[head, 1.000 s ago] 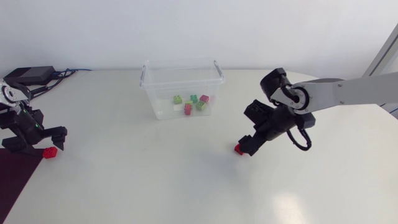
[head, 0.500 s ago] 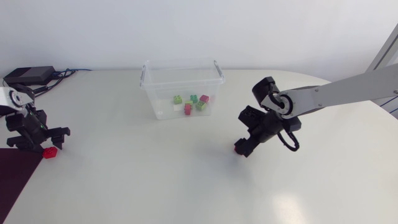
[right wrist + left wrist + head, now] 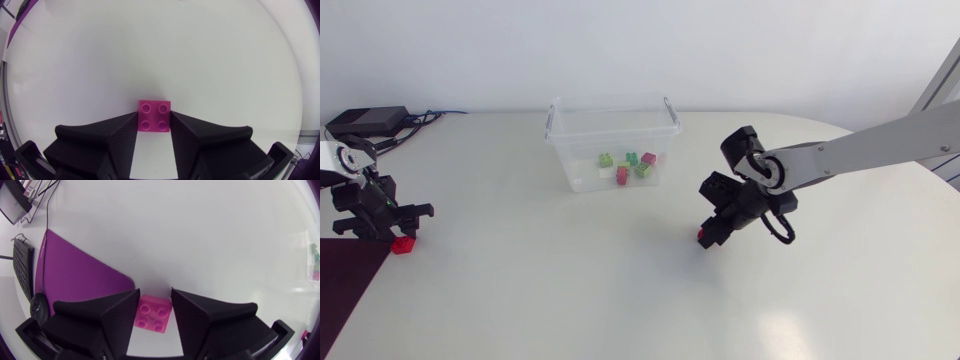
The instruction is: Place the duplo bricks in the container
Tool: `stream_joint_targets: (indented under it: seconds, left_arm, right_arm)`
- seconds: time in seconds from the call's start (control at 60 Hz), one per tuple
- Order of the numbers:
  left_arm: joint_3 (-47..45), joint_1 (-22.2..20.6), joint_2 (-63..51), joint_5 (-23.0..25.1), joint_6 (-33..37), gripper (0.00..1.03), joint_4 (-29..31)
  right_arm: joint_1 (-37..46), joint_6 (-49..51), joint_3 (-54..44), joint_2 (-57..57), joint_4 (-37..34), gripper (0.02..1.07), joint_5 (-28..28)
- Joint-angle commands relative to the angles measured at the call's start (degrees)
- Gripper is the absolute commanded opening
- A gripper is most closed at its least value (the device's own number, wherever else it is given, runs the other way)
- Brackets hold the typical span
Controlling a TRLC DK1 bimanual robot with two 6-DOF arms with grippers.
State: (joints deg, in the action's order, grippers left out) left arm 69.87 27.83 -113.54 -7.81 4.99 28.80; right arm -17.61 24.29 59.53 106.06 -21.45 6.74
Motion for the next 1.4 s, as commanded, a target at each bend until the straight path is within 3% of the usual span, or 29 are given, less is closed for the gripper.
stream_joint_targets:
  seconds: [0.0,0.1,0.167,0.217,0.267,0.45,0.5,0.667,0.733,0.783,1.017,1.05,1.383]
  left_arm:
    - [-1.3,-0.1,0.3,0.0,0.5,0.42,1.0]
    - [-1.2,0.0,1.3,0.0,1.1,0.45,1.5]
    - [-1.0,0.0,1.9,0.0,1.9,0.62,2.5]
    - [-0.9,0.1,2.4,0.0,2.6,0.82,3.7]
    - [-1.0,0.3,2.9,0.0,3.0,0.89,4.3]
    - [-2.6,1.2,5.1,0.0,5.1,0.94,4.7]
    - [-2.9,1.3,5.1,0.0,5.4,0.91,4.8]
    - [-4.3,2.0,5.0,0.5,5.8,0.60,3.9]
    - [-4.4,2.0,4.3,0.8,5.9,0.58,3.7]
    - [-4.3,1.9,3.8,1.1,5.8,0.48,3.3]
    - [-4.3,1.6,3.3,3.5,5.8,0.35,3.1]
    - [-4.6,1.6,3.6,4.3,5.8,0.26,3.1]
    - [-4.8,0.8,12.1,6.7,7.8,0.25,8.8]
  right_arm:
    - [-0.6,0.8,-2.1,-0.3,0.4,0.25,-1.4]
    - [-0.7,0.6,-2.0,-1.6,-0.3,0.26,-1.3]
    - [-1.1,0.8,-2.2,-1.8,-0.6,0.26,-1.4]
    - [-1.4,0.9,-2.5,-1.8,-0.6,0.26,-1.5]
    - [-1.6,0.9,-2.8,-1.8,-0.7,0.26,-1.4]
    - [-1.8,0.9,-4.3,-2.1,-0.2,0.26,-1.4]
    - [-1.8,0.9,-4.8,-2.5,-0.2,0.26,-1.4]
    - [-2.3,1.1,-6.3,-5.3,-1.0,0.26,-1.5]
    - [-2.3,1.3,-6.4,-6.8,-2.1,0.26,-1.7]
    - [-2.3,1.3,-6.4,-8.3,-3.2,0.26,-1.7]
    - [-2.8,1.2,-5.7,-14.9,-7.4,0.26,-1.9]
    - [-2.8,1.1,-5.3,-15.8,-8.1,0.26,-1.9]
    - [-2.8,-0.1,-0.3,-22.7,-13.9,0.26,-2.1]
